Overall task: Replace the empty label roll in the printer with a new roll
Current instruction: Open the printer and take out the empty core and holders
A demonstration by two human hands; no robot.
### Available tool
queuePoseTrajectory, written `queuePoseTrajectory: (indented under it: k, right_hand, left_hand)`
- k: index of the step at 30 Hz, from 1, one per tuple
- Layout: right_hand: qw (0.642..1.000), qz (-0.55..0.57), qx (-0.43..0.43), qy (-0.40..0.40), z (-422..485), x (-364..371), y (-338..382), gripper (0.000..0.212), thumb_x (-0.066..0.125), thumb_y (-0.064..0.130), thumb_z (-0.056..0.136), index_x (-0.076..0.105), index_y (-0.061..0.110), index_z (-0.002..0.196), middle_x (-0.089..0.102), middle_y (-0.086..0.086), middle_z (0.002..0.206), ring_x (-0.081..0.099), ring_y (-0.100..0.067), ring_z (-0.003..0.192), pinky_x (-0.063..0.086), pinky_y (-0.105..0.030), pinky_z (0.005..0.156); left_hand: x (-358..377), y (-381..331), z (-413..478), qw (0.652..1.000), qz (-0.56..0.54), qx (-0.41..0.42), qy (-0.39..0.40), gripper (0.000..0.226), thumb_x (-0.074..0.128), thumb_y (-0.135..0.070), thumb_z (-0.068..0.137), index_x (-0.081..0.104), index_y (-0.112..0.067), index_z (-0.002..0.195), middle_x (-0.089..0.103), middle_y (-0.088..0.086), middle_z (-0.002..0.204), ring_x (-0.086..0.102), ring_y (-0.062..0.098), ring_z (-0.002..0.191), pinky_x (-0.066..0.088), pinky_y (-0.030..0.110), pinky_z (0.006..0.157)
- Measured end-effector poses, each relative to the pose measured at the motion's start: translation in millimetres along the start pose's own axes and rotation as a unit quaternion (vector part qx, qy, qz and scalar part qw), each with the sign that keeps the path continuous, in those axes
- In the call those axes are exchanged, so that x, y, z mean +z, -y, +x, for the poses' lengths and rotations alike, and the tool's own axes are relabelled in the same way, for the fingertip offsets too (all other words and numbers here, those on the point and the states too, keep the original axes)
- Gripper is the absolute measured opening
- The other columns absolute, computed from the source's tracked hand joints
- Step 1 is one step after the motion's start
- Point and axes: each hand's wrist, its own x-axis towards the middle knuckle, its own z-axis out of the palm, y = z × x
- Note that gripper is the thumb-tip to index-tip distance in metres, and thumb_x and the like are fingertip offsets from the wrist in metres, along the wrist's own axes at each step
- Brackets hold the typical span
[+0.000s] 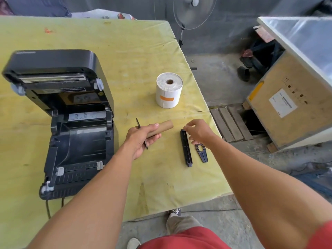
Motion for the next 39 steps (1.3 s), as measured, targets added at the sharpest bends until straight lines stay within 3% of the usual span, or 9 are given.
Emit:
queuePoseTrajectory:
  k: [4, 7, 11, 17, 21, 27, 33, 36, 39]
  right_hand:
    - [0.975, 0.188, 0.040, 0.107, -27, 1, 25, 0.058, 0.067, 0.062, 0.082, 0.071, 0.009, 0.107, 0.063, -0.004, 0.082, 0.060, -0.015, 0.061, 0.054, -0.027, 0.054]
    - [0.962, 0.223, 0.016, 0.155, -45, 15, 38, 0.055, 0.074, 0.060, 0.077, 0.073, 0.013, 0.105, 0.064, -0.002, 0.081, 0.058, -0.013, 0.059, 0.049, -0.028, 0.056]
    - [0.958, 0.258, -0.008, 0.121, -69, 31, 41, 0.041, 0.081, 0.047, 0.076, 0.075, 0.012, 0.098, 0.062, 0.001, 0.076, 0.055, -0.011, 0.056, 0.045, -0.028, 0.053]
    - [0.914, 0.405, 0.013, -0.009, -92, 29, 24, 0.017, 0.072, 0.022, 0.085, 0.068, 0.007, 0.092, 0.064, -0.010, 0.081, 0.069, -0.025, 0.074, 0.060, -0.035, 0.068]
    - [0.950, 0.306, 0.036, -0.045, -92, 27, 12, 0.017, 0.072, 0.014, 0.085, 0.063, 0.003, 0.095, 0.065, -0.014, 0.082, 0.066, -0.025, 0.061, 0.061, -0.034, 0.065]
    - [0.998, 0.059, -0.036, 0.012, -61, 46, 20, 0.032, 0.078, 0.016, 0.075, 0.051, 0.010, 0.089, 0.063, -0.016, 0.083, 0.062, -0.028, 0.063, 0.054, -0.036, 0.062]
    - [0.983, -0.145, -0.064, 0.093, -27, 64, 31, 0.054, 0.088, 0.031, 0.071, 0.051, 0.016, 0.109, 0.064, -0.007, 0.092, 0.062, -0.020, 0.058, 0.056, -0.032, 0.060]
    - [0.977, -0.174, -0.065, 0.108, -16, 67, 35, 0.060, 0.091, 0.035, 0.068, 0.053, 0.016, 0.111, 0.064, -0.005, 0.088, 0.068, -0.018, 0.059, 0.051, -0.029, 0.058]
    - [0.972, -0.183, -0.063, 0.132, -8, 66, 39, 0.063, 0.093, 0.038, 0.065, 0.056, 0.015, 0.111, 0.066, -0.004, 0.092, 0.072, -0.018, 0.064, 0.054, -0.030, 0.067]
  left_hand:
    - [-4, -9, -16, 1.000, -0.014, 0.019, 0.007, 0.023, 0.082, -0.005, 0.076, 0.067, 0.007, 0.089, 0.074, 0.020, 0.074, 0.073, 0.026, 0.065, 0.060, 0.023, 0.053]
    - [-10, -14, -30, 0.999, 0.012, 0.029, 0.027, 0.025, 0.080, -0.008, 0.078, 0.067, 0.008, 0.094, 0.074, 0.022, 0.077, 0.073, 0.025, 0.066, 0.060, 0.026, 0.062]
    - [-19, -15, -51, 0.998, 0.036, 0.018, 0.052, 0.027, 0.078, -0.011, 0.081, 0.067, 0.007, 0.099, 0.073, 0.021, 0.080, 0.072, 0.022, 0.066, 0.059, 0.021, 0.053]
    - [-35, 0, -68, 0.997, 0.068, -0.008, 0.025, 0.014, 0.047, -0.011, 0.091, 0.058, -0.005, 0.087, 0.061, 0.014, 0.083, 0.038, 0.012, 0.050, 0.029, 0.018, 0.033]
    - [-48, 10, -68, 0.992, 0.126, -0.020, -0.001, 0.023, 0.039, -0.007, 0.087, 0.062, -0.003, 0.086, 0.042, 0.006, 0.077, 0.034, 0.013, 0.052, 0.033, 0.023, 0.041]
    - [-49, 5, -50, 0.963, 0.267, -0.032, -0.009, 0.027, 0.041, -0.004, 0.085, 0.067, -0.009, 0.089, 0.053, 0.007, 0.095, 0.050, 0.022, 0.078, 0.044, 0.032, 0.064]
    - [-46, 15, -29, 0.901, 0.433, -0.016, 0.008, 0.015, 0.055, 0.005, 0.077, 0.051, -0.009, 0.076, 0.050, 0.008, 0.074, 0.044, 0.022, 0.057, 0.041, 0.032, 0.056]
    - [-48, 20, -17, 0.895, 0.446, -0.009, -0.001, 0.014, 0.073, 0.004, 0.077, 0.062, -0.006, 0.080, 0.066, 0.013, 0.082, 0.067, 0.026, 0.072, 0.061, 0.037, 0.074]
    - [-47, 21, -6, 0.885, 0.465, 0.004, -0.015, 0.020, 0.081, 0.000, 0.073, 0.066, -0.003, 0.087, 0.071, 0.015, 0.096, 0.072, 0.027, 0.085, 0.062, 0.039, 0.075]
